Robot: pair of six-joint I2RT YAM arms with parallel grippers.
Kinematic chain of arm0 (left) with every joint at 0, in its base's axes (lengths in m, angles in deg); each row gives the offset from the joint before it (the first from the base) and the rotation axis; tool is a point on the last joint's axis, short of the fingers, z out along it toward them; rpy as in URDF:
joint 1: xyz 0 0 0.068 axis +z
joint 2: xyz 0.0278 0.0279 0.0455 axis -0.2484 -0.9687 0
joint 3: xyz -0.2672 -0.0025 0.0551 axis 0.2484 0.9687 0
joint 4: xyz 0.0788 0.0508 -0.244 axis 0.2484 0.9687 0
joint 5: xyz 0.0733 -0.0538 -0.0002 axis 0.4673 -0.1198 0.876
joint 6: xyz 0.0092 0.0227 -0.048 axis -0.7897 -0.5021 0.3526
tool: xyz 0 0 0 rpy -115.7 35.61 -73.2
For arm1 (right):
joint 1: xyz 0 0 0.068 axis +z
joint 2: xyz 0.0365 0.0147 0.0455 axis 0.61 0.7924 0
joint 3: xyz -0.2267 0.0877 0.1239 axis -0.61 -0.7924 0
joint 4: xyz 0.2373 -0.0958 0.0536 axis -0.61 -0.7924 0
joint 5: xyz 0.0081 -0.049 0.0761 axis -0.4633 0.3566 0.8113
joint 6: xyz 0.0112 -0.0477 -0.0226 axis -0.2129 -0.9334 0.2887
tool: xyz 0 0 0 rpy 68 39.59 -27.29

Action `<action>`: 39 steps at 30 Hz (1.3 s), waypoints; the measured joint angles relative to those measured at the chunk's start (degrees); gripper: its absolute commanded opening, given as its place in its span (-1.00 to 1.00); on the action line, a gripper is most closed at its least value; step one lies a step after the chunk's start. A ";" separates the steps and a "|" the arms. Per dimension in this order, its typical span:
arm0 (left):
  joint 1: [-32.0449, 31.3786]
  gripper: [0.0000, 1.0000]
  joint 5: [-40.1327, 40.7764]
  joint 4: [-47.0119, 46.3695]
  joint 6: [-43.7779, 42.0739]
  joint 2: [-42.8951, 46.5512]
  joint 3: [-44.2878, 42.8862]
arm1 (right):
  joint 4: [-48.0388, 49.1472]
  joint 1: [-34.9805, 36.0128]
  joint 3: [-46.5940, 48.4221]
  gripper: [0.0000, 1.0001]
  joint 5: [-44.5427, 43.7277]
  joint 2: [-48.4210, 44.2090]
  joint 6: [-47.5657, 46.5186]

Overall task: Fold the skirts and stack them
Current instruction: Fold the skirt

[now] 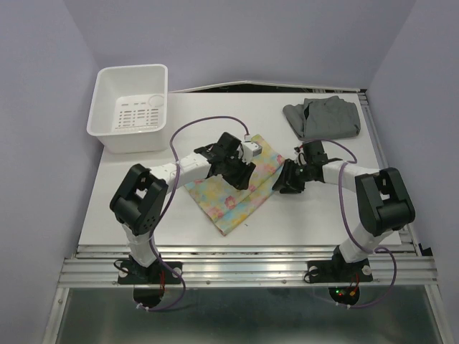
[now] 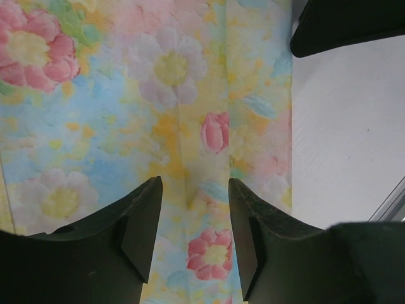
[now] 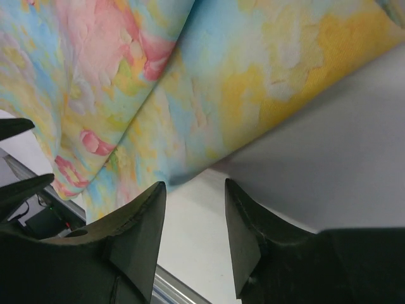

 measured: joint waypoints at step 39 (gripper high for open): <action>-10.78 -1.00 11.58 -0.39 -1.70 -0.31 -1.05 | 8.39 0.00 -0.81 -0.99 3.15 6.05 5.42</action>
